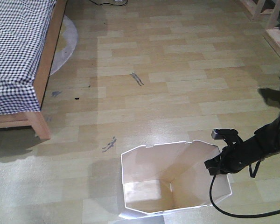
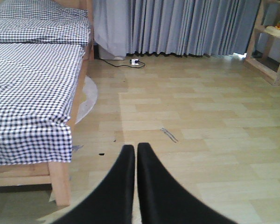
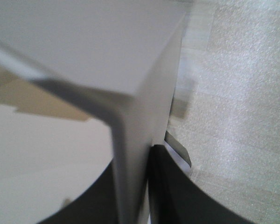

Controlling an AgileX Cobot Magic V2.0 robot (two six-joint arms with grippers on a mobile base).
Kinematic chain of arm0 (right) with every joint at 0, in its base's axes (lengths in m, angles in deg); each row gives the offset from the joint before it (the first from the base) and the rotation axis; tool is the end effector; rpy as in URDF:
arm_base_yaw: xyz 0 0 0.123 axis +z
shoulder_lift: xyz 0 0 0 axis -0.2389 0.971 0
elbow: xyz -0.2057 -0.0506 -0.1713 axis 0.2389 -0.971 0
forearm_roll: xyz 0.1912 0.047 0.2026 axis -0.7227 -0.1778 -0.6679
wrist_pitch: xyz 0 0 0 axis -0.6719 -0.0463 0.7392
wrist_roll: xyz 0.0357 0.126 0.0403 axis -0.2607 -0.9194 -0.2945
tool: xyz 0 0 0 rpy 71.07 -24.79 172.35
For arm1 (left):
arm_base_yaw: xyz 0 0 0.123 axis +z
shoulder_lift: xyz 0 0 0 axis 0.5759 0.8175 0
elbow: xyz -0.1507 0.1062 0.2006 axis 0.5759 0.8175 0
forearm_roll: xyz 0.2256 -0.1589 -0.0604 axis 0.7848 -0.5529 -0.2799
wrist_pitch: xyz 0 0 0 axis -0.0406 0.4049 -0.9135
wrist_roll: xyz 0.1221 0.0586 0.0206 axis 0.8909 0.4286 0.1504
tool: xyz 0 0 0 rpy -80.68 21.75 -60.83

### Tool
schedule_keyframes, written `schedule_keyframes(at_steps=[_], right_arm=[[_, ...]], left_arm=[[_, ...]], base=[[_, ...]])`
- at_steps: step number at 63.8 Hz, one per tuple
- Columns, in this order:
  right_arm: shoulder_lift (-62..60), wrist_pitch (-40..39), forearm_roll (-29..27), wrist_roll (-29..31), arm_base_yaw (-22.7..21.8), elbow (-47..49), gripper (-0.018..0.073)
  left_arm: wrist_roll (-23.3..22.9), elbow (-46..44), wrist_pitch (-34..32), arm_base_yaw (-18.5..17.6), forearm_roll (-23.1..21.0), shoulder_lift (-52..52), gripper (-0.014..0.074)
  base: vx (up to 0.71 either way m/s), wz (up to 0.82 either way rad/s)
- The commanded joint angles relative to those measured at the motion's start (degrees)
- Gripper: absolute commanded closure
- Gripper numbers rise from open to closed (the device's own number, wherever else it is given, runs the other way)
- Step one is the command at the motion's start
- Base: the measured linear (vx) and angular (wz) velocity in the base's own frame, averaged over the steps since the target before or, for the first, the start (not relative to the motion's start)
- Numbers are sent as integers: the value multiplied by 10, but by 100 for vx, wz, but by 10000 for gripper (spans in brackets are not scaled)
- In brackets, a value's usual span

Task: Move trash bin to bedside with robot
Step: 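Hold the bin with the right gripper while the base turns away from the desk, then carry the bin in the right gripper toward the bed and curtains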

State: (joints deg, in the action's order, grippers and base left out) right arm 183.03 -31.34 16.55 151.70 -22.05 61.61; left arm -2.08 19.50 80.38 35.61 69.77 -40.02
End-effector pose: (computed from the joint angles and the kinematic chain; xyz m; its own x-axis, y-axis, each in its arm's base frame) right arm 0.2953 0.0119 -0.1167 -0.9684 -0.2035 -0.1443 -0.2434 0.8979 0.3669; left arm 0.1439 -0.0003 0.1721 -0.1894 -0.0849 -0.9782 -0.0132 0.9964 -0.0839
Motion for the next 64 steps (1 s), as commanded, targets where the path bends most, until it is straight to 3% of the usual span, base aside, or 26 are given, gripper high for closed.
schedule_keyframes(at_steps=[1, 64], right_arm=[[-43, 105, -24, 3, -3, 5, 564], [-43, 103, -24, 3, -3, 5, 564]], left_arm=[[-3, 7, -40, 0, -2, -8, 602], [-3, 7, -40, 0, -2, -8, 602]], base=[[27, -14], [29, -3]])
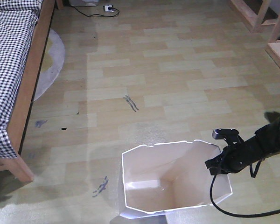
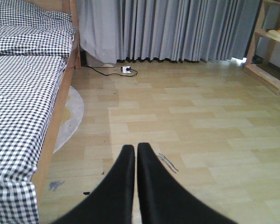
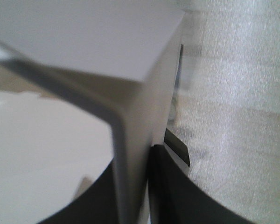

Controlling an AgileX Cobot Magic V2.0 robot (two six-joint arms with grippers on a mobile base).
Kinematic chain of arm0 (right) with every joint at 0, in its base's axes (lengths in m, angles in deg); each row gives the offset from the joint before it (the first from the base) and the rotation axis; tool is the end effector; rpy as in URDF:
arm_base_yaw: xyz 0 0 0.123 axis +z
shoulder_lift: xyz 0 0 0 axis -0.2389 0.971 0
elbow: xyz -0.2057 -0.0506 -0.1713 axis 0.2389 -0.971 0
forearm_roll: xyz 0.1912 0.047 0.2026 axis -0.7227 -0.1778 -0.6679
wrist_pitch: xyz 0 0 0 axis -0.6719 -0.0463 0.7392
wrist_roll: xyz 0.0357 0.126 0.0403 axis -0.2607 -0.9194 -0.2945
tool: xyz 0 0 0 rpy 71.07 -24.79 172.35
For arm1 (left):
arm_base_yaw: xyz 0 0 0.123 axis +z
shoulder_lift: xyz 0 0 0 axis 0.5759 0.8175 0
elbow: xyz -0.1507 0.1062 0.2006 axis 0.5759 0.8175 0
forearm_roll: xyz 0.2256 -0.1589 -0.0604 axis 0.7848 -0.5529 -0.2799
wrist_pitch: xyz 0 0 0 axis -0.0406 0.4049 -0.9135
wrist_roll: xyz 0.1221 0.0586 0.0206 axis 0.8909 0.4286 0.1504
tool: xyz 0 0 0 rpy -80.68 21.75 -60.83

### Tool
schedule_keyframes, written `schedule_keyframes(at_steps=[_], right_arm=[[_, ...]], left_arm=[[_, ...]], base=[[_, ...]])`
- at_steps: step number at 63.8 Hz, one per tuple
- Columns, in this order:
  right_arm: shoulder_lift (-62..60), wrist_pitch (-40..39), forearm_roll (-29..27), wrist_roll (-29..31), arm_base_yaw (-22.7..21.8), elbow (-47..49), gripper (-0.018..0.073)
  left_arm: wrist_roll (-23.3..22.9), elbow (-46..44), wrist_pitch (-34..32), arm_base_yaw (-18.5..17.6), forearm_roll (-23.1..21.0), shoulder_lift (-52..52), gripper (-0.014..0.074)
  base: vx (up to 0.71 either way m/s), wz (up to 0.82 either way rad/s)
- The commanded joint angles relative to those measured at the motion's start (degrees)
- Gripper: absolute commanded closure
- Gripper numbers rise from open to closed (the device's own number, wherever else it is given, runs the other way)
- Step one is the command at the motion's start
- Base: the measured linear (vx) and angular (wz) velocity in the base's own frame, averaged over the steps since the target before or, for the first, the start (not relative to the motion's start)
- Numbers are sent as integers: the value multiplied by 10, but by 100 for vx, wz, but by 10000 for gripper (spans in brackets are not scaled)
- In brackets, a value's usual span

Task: Move trash bin to bedside with robot
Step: 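Carry the bin in the right gripper toward the bed and curtains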

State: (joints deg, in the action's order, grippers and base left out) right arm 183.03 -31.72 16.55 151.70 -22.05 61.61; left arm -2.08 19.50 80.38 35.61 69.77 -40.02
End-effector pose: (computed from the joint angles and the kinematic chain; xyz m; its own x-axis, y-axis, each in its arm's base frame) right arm 0.2956 0.0111 -0.1170 -0.9684 -0.2034 -0.1447 -0.2430 0.9004 0.3608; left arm 0.1439 -0.0003 0.1721 -0.1894 -0.0849 -0.9782 -0.0132 0.9964 -0.0839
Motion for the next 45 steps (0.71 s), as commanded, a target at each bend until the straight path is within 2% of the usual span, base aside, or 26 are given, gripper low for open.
schedule_keyframes(at_steps=[1, 45], right_arm=[[-43, 106, -24, 3, -3, 5, 564], [-43, 107, -24, 3, -3, 5, 564]], left_arm=[[-3, 7, -40, 0, -2, -8, 602], [-3, 7, -40, 0, -2, -8, 602]], base=[[29, 10], [28, 3]])
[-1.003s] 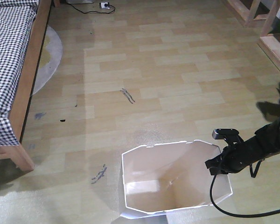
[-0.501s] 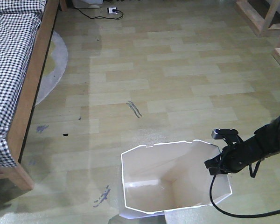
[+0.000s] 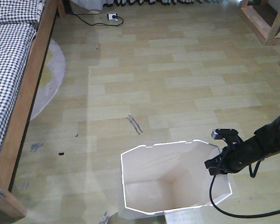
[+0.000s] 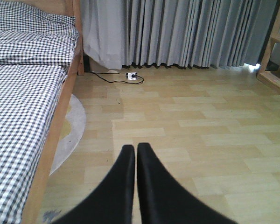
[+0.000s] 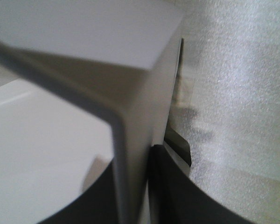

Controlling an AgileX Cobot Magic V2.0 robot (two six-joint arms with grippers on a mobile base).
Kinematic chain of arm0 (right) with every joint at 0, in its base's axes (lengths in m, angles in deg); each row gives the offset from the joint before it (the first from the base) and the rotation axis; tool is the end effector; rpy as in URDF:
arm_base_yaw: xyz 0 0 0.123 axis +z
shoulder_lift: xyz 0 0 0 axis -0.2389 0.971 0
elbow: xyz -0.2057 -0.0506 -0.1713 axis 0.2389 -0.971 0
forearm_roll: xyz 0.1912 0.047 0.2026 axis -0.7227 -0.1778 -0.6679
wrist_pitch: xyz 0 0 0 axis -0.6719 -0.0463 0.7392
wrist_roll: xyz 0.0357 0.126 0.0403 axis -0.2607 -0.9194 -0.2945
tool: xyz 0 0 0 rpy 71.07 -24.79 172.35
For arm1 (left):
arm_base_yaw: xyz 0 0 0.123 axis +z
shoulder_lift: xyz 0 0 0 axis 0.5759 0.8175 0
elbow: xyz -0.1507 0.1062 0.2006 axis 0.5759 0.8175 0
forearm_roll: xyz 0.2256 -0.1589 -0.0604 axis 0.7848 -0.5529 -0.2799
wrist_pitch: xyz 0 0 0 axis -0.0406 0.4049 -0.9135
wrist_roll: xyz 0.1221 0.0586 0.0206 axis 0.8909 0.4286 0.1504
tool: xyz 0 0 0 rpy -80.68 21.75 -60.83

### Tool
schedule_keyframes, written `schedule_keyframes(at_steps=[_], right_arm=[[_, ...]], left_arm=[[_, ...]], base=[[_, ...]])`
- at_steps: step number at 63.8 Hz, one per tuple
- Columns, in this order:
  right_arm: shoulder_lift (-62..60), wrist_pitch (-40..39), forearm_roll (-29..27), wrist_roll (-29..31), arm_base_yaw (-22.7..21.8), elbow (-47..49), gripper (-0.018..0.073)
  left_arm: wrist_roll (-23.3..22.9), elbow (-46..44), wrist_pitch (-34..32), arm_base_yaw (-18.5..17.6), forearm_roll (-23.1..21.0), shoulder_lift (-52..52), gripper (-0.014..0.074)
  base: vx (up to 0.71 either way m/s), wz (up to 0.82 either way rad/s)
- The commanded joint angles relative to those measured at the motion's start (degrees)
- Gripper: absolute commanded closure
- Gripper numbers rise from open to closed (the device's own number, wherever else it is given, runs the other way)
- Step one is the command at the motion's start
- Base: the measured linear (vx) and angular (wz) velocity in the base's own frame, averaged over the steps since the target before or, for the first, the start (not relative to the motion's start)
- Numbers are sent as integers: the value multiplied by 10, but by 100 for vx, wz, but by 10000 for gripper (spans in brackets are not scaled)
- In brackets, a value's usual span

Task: Move trash bin to bedside with robot
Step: 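Carry the bin in the right gripper toward the bed and curtains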

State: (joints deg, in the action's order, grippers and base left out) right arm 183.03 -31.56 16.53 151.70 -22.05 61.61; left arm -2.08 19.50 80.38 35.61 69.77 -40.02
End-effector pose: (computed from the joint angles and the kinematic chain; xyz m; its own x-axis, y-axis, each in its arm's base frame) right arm 0.2955 0.0114 -0.1169 -0.9684 -0.2031 -0.1445 -0.2428 0.8994 0.3634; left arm 0.1439 -0.0003 0.1721 -0.1894 -0.0849 -0.9782 -0.0132 0.9964 -0.0839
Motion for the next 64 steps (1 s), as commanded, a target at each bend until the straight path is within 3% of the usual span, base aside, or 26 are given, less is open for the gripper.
schedule_keyframes(at_steps=[1, 64], right_arm=[[-43, 105, -24, 3, -3, 5, 564], [-43, 108, -24, 3, -3, 5, 564]], left_arm=[[-3, 7, -40, 0, -2, -8, 602], [-3, 7, -40, 0, -2, -8, 602]], base=[[30, -7], [32, -3]])
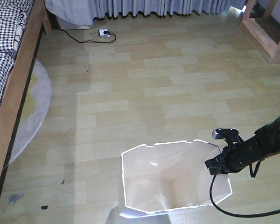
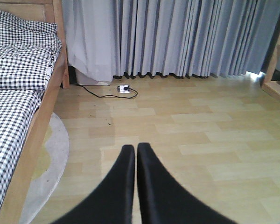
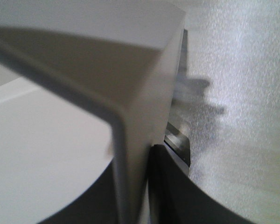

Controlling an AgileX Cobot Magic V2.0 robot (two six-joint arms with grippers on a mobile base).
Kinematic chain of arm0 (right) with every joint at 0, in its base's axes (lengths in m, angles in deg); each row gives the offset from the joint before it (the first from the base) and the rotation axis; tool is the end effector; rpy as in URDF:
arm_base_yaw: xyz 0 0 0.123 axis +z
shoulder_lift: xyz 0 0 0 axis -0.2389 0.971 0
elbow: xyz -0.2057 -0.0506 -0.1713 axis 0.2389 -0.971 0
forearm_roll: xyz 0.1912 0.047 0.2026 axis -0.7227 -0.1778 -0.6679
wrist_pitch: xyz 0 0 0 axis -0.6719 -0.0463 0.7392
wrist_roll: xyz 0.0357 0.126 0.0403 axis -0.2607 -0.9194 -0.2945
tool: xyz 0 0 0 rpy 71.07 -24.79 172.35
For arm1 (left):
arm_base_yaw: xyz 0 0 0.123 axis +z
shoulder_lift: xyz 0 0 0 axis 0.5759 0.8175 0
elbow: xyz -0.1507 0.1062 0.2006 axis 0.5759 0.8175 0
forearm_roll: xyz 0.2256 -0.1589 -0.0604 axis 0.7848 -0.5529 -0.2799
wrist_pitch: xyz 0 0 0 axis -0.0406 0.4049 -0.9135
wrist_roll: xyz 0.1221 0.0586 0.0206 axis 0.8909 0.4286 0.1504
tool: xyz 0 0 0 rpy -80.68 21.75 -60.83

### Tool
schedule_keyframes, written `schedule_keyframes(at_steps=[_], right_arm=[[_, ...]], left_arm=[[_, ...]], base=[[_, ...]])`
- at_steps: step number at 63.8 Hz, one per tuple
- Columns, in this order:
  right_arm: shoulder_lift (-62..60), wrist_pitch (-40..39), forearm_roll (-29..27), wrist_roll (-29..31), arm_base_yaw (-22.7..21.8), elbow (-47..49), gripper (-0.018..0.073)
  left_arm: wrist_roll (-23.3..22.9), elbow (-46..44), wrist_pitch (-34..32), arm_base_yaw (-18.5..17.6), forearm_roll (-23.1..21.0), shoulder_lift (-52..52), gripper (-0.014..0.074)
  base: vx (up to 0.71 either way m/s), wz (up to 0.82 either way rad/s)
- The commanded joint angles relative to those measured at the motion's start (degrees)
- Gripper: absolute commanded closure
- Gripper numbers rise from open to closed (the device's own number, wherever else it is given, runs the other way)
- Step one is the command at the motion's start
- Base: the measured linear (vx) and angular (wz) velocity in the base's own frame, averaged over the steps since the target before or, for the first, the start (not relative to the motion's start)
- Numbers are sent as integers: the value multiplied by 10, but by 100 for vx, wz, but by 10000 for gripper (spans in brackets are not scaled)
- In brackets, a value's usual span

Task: Move trash bin to bedside with robot
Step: 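Carry the bin in the right gripper toward the bed and curtains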

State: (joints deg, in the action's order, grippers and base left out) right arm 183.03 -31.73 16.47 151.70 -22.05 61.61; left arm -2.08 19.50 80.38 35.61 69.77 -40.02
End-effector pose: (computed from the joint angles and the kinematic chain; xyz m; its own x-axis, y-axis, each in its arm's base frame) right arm 0.2957 0.0111 -0.1170 -0.9686 -0.2020 -0.1448 -0.2418 0.9008 0.3608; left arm 0.1439 -0.0003 0.1721 -0.1894 -0.0849 -0.9782 -0.0132 0.9964 -0.0839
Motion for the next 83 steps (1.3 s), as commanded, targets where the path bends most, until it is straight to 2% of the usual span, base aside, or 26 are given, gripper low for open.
schedule_keyframes(at_steps=[1, 83], right_arm=[[-43, 110, -23, 3, -3, 5, 564], [-43, 110, -23, 3, -3, 5, 564]], left_arm=[[-3, 7, -40, 0, -2, -8, 602], [-3, 7, -40, 0, -2, -8, 602]], base=[[29, 7], [28, 6]])
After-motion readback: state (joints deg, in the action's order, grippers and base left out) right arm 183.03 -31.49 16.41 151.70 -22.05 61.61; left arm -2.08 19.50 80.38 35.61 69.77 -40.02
